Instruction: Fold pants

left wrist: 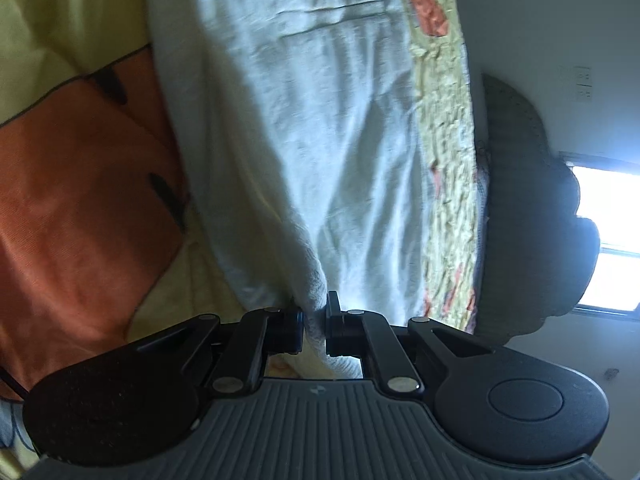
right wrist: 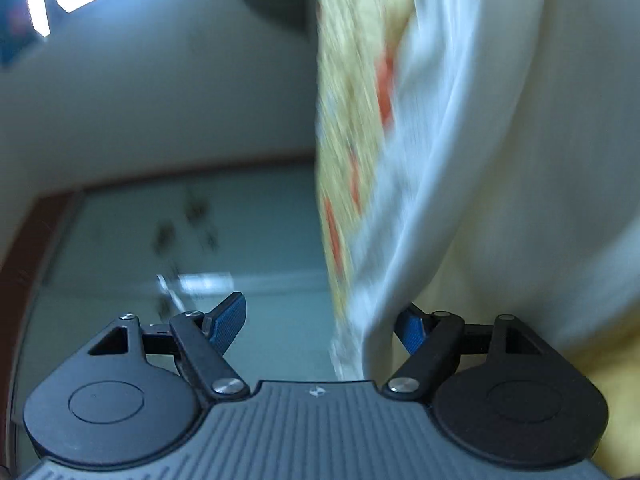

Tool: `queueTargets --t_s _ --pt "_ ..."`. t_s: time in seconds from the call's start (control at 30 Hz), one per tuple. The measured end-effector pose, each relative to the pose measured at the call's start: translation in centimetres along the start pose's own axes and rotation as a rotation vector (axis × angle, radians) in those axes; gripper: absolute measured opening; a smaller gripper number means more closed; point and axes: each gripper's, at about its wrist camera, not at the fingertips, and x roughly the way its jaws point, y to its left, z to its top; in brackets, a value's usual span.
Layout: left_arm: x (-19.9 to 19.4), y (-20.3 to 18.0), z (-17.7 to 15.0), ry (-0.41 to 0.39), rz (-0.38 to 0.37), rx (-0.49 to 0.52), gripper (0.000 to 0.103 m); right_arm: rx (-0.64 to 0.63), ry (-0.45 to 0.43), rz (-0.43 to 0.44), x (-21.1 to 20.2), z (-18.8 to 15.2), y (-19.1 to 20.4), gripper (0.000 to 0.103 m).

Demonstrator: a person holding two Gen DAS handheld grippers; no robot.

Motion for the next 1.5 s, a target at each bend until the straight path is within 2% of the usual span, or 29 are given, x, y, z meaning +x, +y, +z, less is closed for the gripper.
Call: queueTargets --t_s 0.1,0.23,0.33,0.47,0.53,0.67,0.73,0.77,0.83,0.93,1.0,1.1,1.2,1.27,1.33,1.4,1.5 --pt "0.3 0.3 0.1 0.001 0.007 -0.003 0.009 0.016 -0.148 0.034 -3.6 2.5 0.1 0.079" --pt "0.5 0.4 0.0 -0.001 0.013 0.006 0.009 0.056 -0.240 0.081 -6.0 4.6 -0.2 0.079" --pt "0.6 0.4 -0.1 -0.004 0.017 0.012 0.009 0.056 -0.217 0.065 -5.4 4.2 -0.2 0.081" --pt "0.7 0.2 0.0 -0.004 0.022 0.017 0.009 0.015 0.006 0.047 -1.9 2.2 0.5 0.083" --pt "0.7 0.1 0.1 -0.002 0.025 0.019 0.009 -0.010 0.055 0.074 -0.6 1.6 1.6 0.084" --pt "0.7 0.1 0.2 0.001 0.025 0.019 0.009 -0.064 0.006 0.221 -1.9 3.1 5.2 0.084" --pt "0.8 0.2 0.2 -0.001 0.023 0.016 0.009 -0.107 -0.030 0.263 -3.4 4.0 6.6 0.084" --pt "0.8 0.2 0.2 -0.002 0.022 0.013 0.009 -0.120 -0.035 0.250 -3.9 3.9 6.9 0.084" --pt "0.8 0.3 0.2 0.000 0.023 0.007 0.009 -0.130 0.001 0.148 -4.1 3.7 7.0 0.090" --pt "0.6 0.2 0.2 0.007 0.027 -0.016 0.008 -0.120 0.149 -0.037 -2.2 1.7 5.4 0.091" --pt "0.4 -0.1 0.3 0.010 0.027 -0.021 0.007 -0.118 0.260 -0.117 0.0 -0.2 4.0 0.091" --pt "-0.1 -0.9 0.0 0.009 0.009 -0.019 0.007 -0.101 0.358 -0.204 2.9 -2.2 2.6 0.091" --pt "-0.7 -1.5 0.1 0.008 -0.028 -0.012 0.007 -0.084 0.467 -0.242 4.9 -4.5 1.7 0.091" --pt "-0.8 -1.7 0.1 0.010 -0.049 -0.020 0.007 -0.090 0.497 -0.251 5.8 -5.5 1.8 0.091" --pt "-0.9 -1.7 0.0 0.014 -0.060 -0.023 0.007 -0.052 0.522 -0.223 6.8 -6.4 1.4 0.091" --pt "-0.9 -1.7 -0.1 0.019 -0.062 -0.023 0.007 -0.024 0.525 -0.179 8.5 -8.0 0.6 0.091" --pt "-1.1 -1.7 0.0 0.023 -0.064 -0.024 0.007 0.040 0.454 -0.123 9.9 -8.5 -0.5 0.091"
